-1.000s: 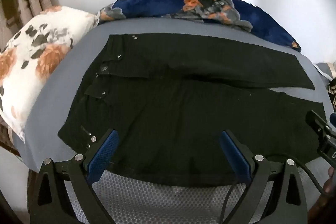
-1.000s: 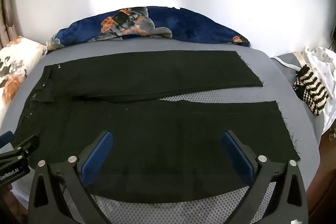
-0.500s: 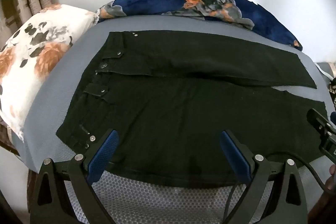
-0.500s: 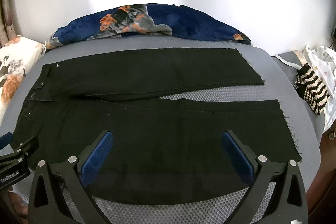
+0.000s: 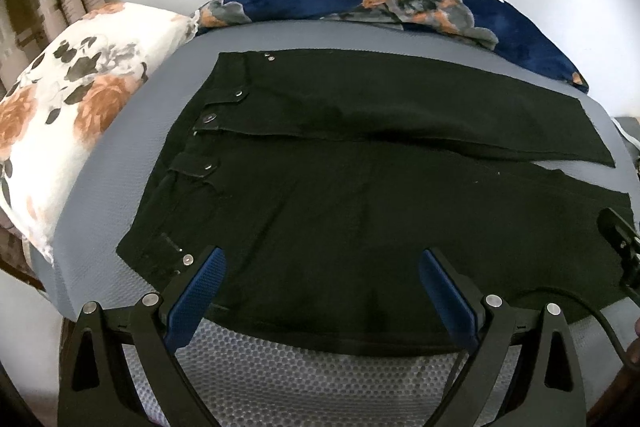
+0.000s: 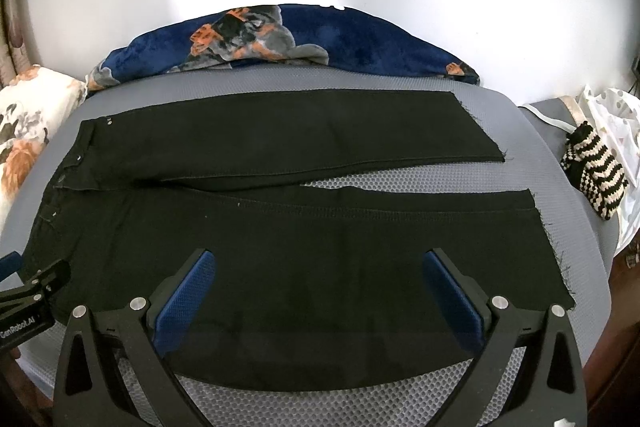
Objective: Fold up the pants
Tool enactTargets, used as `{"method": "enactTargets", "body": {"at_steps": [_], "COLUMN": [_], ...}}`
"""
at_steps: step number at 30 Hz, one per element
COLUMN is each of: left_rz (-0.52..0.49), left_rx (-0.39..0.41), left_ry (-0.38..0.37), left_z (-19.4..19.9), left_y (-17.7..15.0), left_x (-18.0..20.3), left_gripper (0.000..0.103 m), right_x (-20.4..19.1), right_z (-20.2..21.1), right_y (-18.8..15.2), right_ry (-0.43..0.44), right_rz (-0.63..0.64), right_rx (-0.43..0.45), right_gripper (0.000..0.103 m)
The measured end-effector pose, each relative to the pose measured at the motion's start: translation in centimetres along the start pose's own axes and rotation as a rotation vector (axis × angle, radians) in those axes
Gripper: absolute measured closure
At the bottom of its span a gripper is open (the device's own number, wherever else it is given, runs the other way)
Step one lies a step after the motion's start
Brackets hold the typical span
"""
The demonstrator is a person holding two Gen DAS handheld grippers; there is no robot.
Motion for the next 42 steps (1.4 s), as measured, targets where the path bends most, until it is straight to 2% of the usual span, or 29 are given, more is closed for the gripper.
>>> {"method": "enactTargets", "body": {"at_steps": [42], "left_rz": [-0.008], "left_rx": [0.001], "left_ry": [0.018], "left_z": [-0.4], "left_y": [1.7], "left_x": [-0.1], "left_gripper": [0.006], "right_x": [-0.4], "right_z": [-0.2], "right_y": [0.0], "right_ry": [0.001], "right_rz": [0.013], "right_rx": [-0.005], "right_gripper": [0.0]}}
Point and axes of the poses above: each gripper's, at about its wrist camera, not at the fingertips, and z roughly against the way its jaws point, x to its right, y to its top, the point moved 1 cm from there along -z, roughly the way its jaws point, and after that the axes turned 11 degrees about y, right-handed, at the moved point
